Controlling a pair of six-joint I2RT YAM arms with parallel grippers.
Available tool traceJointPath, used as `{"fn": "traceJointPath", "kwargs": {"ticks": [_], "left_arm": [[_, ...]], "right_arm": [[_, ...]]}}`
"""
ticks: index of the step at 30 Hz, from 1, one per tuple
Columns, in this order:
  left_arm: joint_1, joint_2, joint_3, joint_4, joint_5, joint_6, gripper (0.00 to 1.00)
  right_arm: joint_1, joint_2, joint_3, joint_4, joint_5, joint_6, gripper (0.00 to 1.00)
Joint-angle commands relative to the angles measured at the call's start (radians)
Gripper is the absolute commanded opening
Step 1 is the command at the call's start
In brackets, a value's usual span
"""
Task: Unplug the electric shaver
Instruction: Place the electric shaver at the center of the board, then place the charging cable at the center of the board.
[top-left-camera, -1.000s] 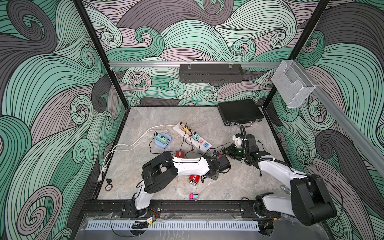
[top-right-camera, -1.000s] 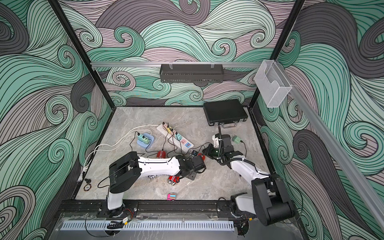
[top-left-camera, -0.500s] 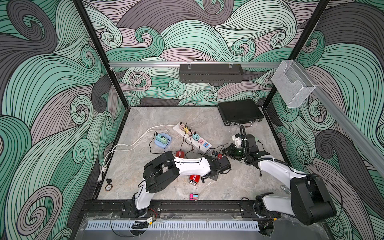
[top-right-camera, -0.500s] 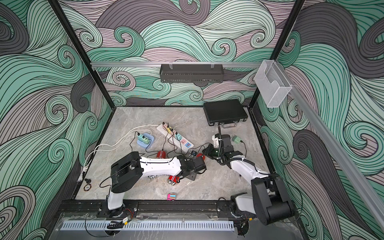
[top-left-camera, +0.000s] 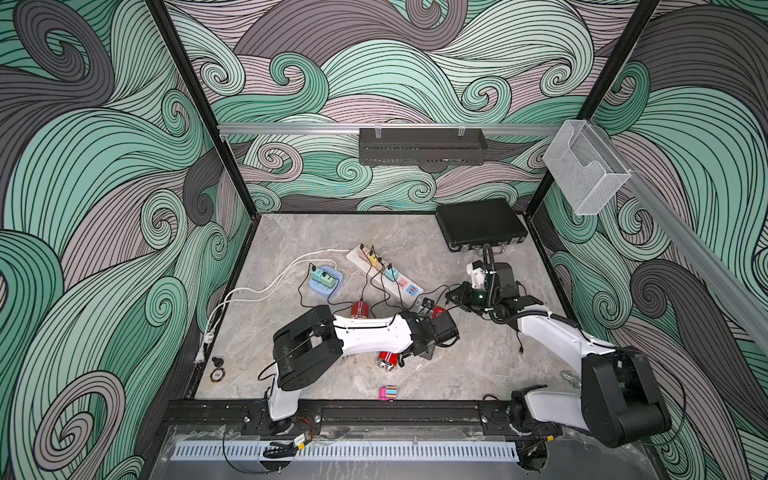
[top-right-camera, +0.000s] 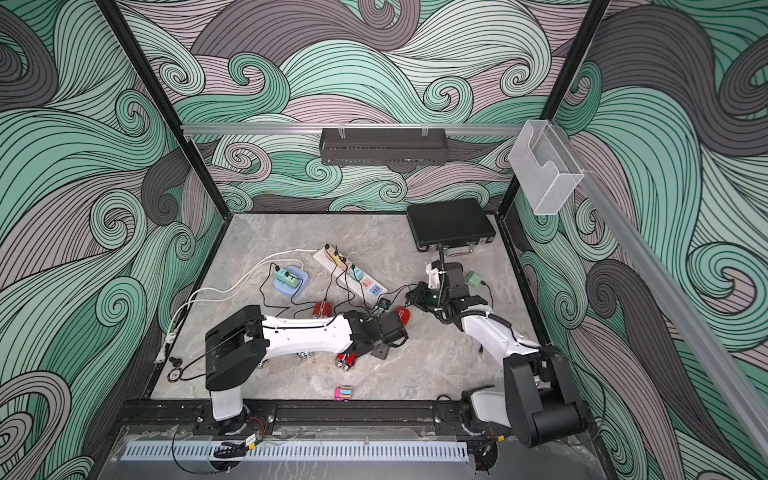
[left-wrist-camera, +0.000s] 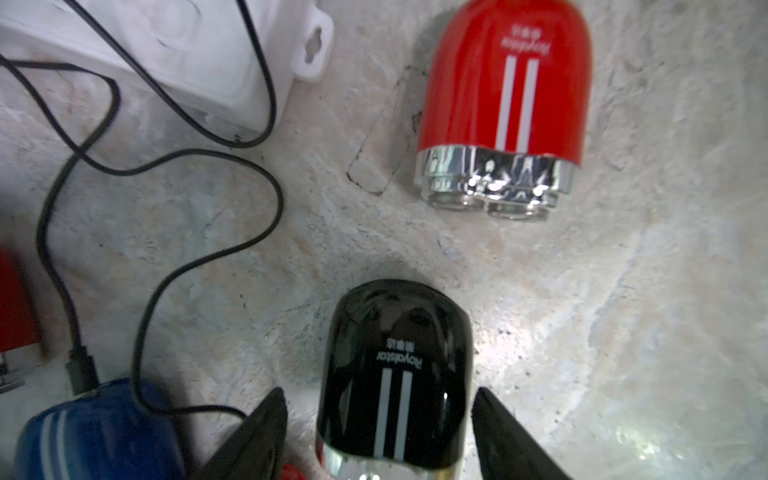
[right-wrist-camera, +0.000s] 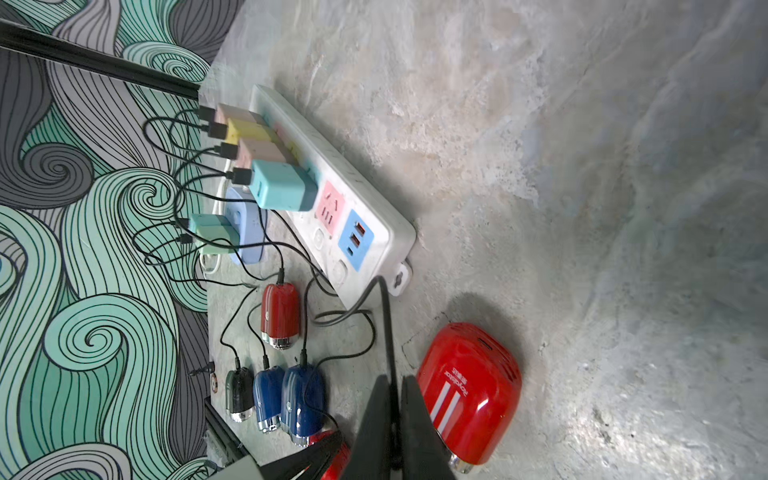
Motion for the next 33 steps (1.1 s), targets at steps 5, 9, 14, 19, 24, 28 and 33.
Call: {"fn": "traceJointPath", "kwargs": {"ticks": [5, 9, 14, 19, 24, 28, 33], "left_arm": [[0.008, -0.103, -0.009, 0.008, -0.073, 0.052, 0.7], [0.049, -0.167, -0.028, 0.0, -0.09, 0.071, 0.7], [0.153, -0.236, -0.059, 0.003, -0.062, 0.099, 0.68], [0.265, -0.274, -0.081, 0.022, -0.009, 0.123, 0.67], [0.365, -0.27, -0.086, 0.041, 0.056, 0.127, 0.66], [0.424, -0.257, -0.09, 0.058, 0.105, 0.122, 0.66], [0.483, -0.236, -0.093, 0.081, 0.16, 0.104, 0.65]], "right_arm": [[-0.033, 0.009, 0.062, -0.048, 0.001, -0.016, 0.09], [-0.061, 0.015, 0.086, -0.065, -0.001, -0.018, 0.09], [-0.106, 0.027, 0.116, -0.092, -0.001, -0.022, 0.09], [-0.154, 0.052, 0.147, -0.112, -0.001, -0.025, 0.09], [-0.195, 0.095, 0.182, -0.124, -0.003, -0.024, 0.09], [-0.233, 0.109, 0.206, -0.13, -0.006, -0.018, 0.1], [-0.274, 0.141, 0.257, -0.157, -0.016, -0.02, 0.1]]}}
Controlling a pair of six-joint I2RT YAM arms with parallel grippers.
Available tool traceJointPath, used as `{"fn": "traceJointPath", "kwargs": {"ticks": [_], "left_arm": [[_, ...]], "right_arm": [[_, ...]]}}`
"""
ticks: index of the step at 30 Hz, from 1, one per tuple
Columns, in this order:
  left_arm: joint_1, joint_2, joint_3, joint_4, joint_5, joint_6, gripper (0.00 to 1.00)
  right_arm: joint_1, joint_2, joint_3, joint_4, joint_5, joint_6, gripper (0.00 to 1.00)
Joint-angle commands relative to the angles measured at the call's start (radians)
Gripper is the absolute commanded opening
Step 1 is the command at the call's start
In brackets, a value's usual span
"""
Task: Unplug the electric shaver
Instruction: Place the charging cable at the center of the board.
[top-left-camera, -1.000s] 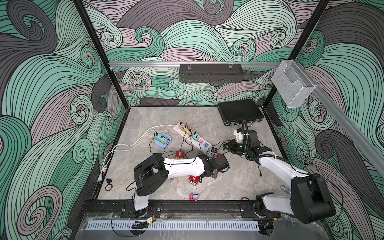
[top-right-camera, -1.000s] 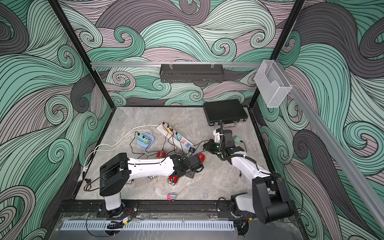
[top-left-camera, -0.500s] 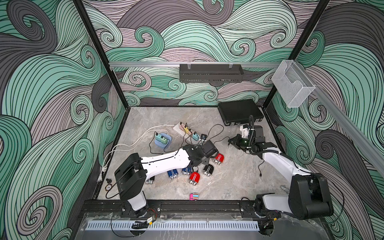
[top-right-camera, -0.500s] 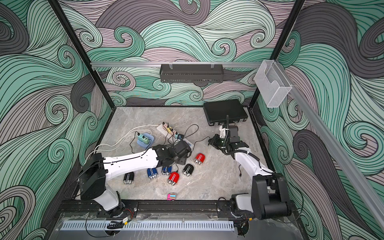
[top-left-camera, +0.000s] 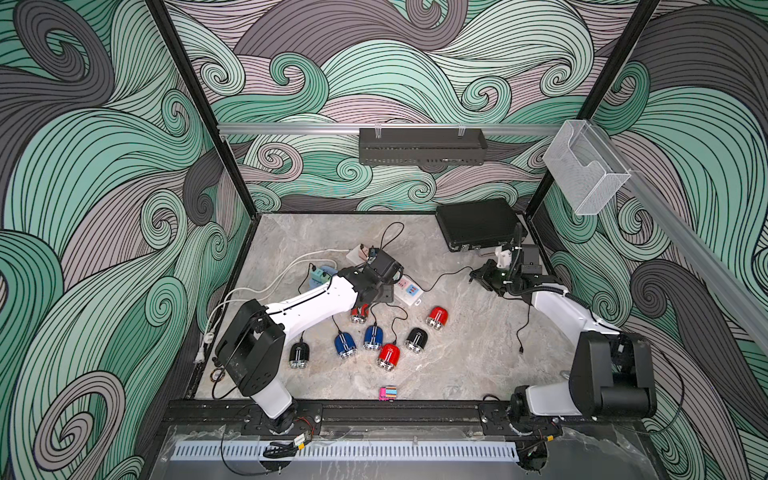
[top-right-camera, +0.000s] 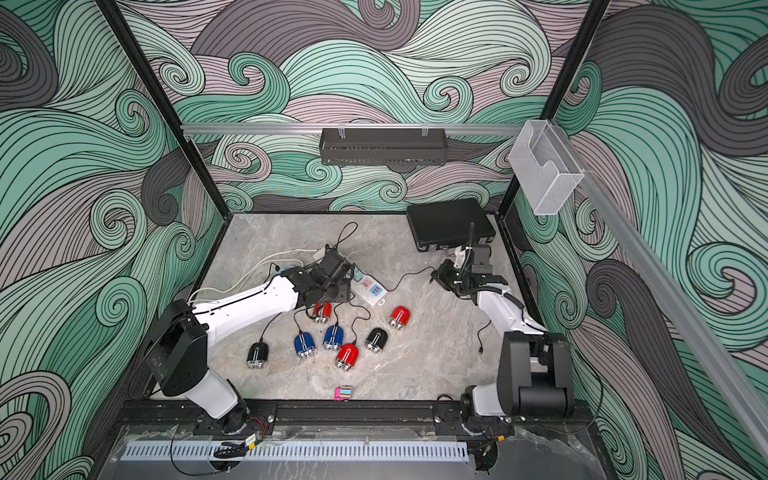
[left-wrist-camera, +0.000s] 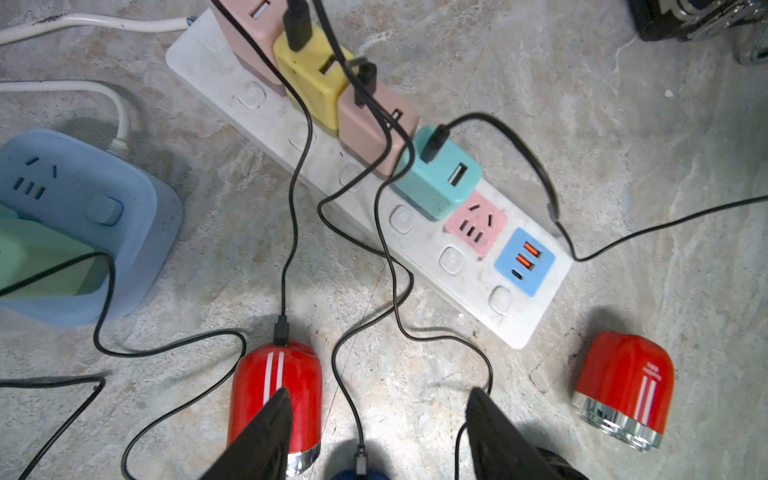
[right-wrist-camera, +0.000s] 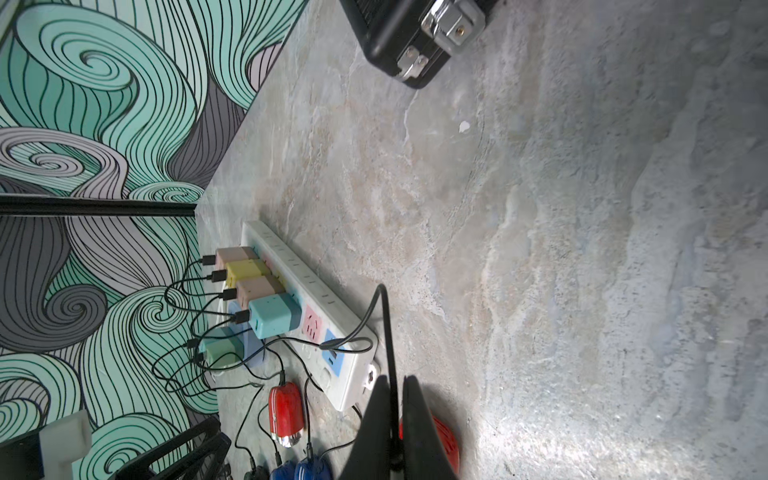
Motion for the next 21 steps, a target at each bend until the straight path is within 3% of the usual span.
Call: {"fn": "traceJointPath", "kwargs": {"ticks": [1, 14, 21], "left_arm": [[0.036, 0.022, -0.001, 0.033, 0.073, -0.003, 0.65], [0.116, 0.082, 0.034, 0.064, 0.152, -0.018, 0.64], [0.13, 0.107, 0.03, 0.089, 0.168, -0.024, 0.64]], "right_arm": [[-0.021, 0.027, 0.051, -0.026, -0.015, -0.005, 0.1], [0.003, 0.205, 0.101, 0.014, -0.059, -0.013, 0.11], [0.074, 0.252, 0.113, 0.012, -0.042, -0.02, 0.14]]}}
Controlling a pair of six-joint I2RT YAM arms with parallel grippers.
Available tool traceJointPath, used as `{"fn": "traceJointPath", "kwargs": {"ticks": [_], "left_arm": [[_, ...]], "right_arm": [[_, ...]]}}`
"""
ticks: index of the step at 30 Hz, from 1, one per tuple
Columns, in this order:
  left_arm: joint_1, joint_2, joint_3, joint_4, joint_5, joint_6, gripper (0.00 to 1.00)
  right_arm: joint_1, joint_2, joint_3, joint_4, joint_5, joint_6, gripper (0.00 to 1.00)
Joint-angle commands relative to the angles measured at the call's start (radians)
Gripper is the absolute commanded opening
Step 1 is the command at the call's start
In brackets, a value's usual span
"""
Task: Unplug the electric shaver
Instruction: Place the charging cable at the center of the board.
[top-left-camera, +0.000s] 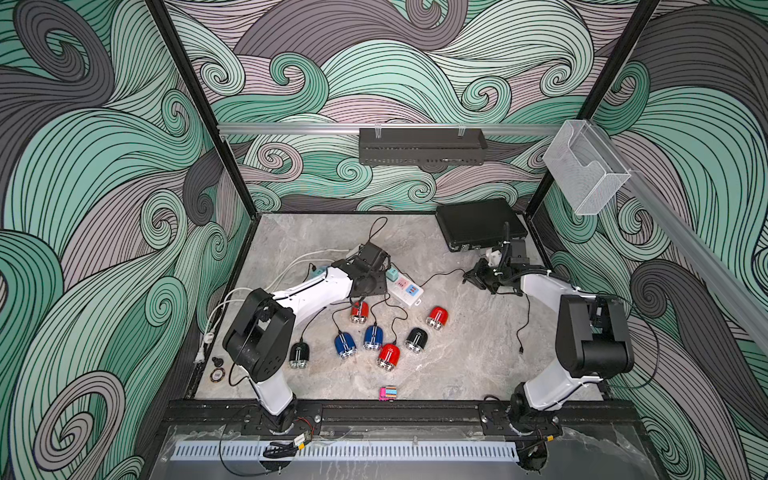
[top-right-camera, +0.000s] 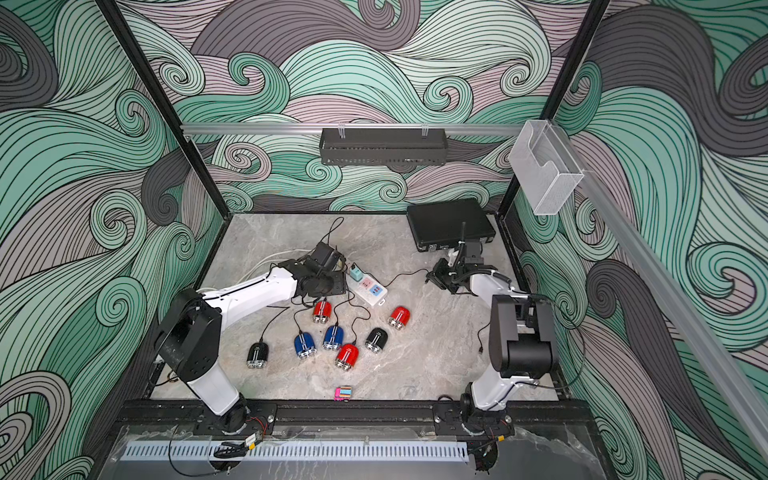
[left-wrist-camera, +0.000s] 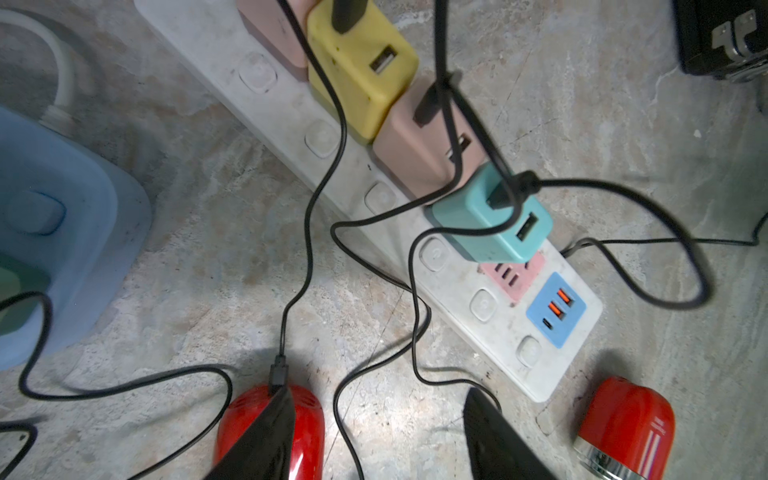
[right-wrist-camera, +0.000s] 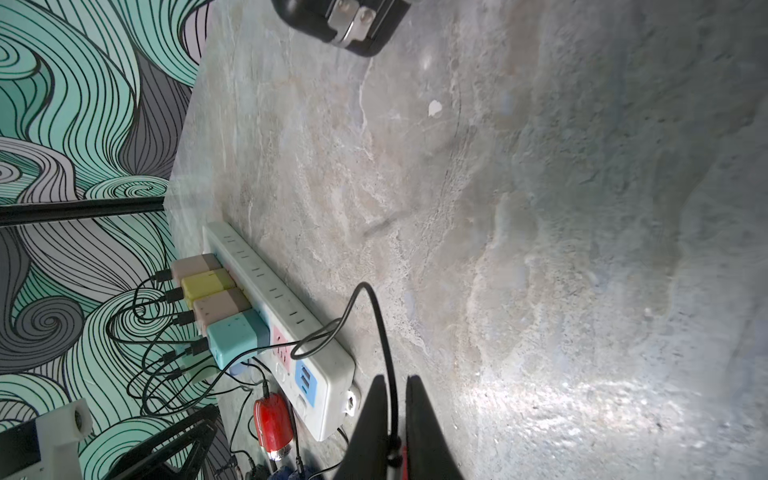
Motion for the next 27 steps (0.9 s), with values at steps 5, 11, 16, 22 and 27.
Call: {"fn": "traceJointPath", "kwargs": {"ticks": [5, 11, 16, 22, 27], "left_arm": [[0.022, 0.052, 0.035, 0.027, 0.039, -0.009, 0.64], [0.034, 0.063, 0.04, 0.039, 0.043, -0.009, 0.64], [0.048, 0.078, 0.041, 0.054, 0.063, -0.018, 0.64], [0.066, 0.08, 0.049, 0.055, 0.075, -0.018, 0.64], [0.082, 0.076, 0.047, 0.059, 0.088, -0.021, 0.63]], "right_arm": [[0.059, 0.042, 0.023, 0.012, 0.017, -0.009, 0.15], [0.07, 0.038, 0.02, -0.004, 0.042, -0.018, 0.19], [0.07, 0.031, 0.018, -0.026, 0.058, -0.029, 0.22], [0.069, 0.013, 0.02, -0.055, 0.075, -0.048, 0.26], [0.068, -0.003, 0.025, -0.092, 0.102, -0.068, 0.33]]}}
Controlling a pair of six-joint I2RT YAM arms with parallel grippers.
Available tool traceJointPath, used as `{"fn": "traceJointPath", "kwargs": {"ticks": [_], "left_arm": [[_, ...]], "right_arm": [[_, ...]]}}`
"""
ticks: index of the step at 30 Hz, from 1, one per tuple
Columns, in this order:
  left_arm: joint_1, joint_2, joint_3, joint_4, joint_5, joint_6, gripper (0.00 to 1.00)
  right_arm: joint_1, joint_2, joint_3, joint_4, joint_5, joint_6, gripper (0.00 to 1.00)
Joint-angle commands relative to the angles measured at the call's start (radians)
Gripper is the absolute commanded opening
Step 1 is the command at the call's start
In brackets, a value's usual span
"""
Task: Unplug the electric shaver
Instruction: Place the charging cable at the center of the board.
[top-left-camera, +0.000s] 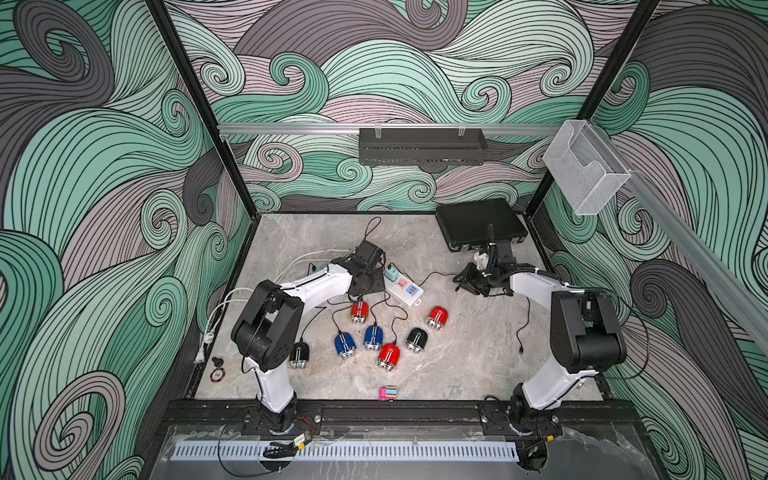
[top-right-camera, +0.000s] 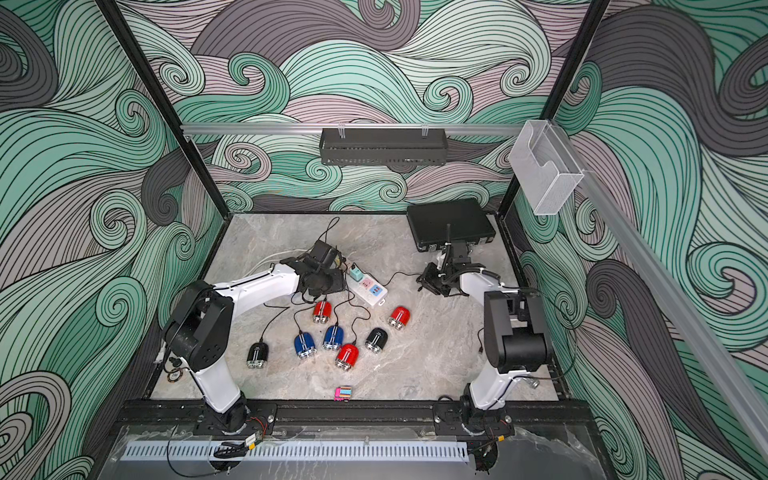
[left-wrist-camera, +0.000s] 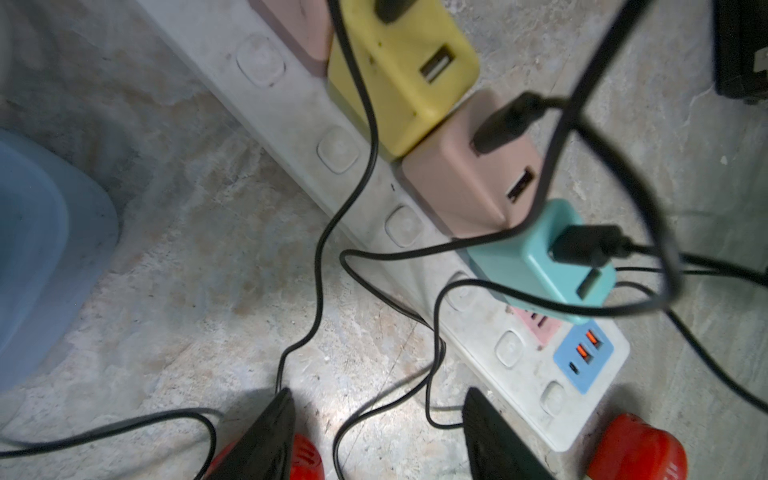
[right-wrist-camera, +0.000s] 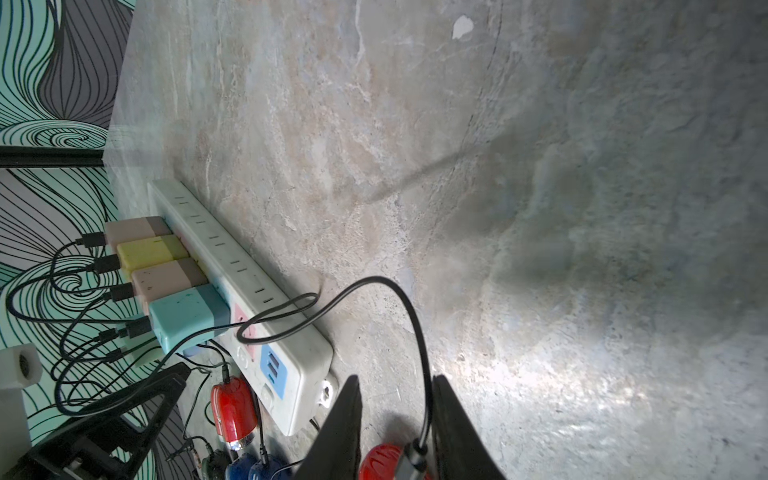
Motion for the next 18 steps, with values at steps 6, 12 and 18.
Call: {"fn": "traceJointPath", "kwargs": {"ticks": [6, 12, 18], "left_arm": [[0.02, 0.012, 0.047, 0.001, 0.036, -0.006, 0.63], [0.021, 0.024, 0.06, 0.005, 0.049, -0.007, 0.63], [0.024, 0.046, 0.073, 0.016, 0.065, -0.021, 0.59]], "right_arm": [[0.0, -0.065, 0.028, -0.138, 0.131, -0.074, 0.4], [0.006, -0.099, 0.06, -0.183, 0.186, -0.109, 0.45], [0.086, -0.171, 0.075, -0.146, 0.254, -0.167, 0.48]]}}
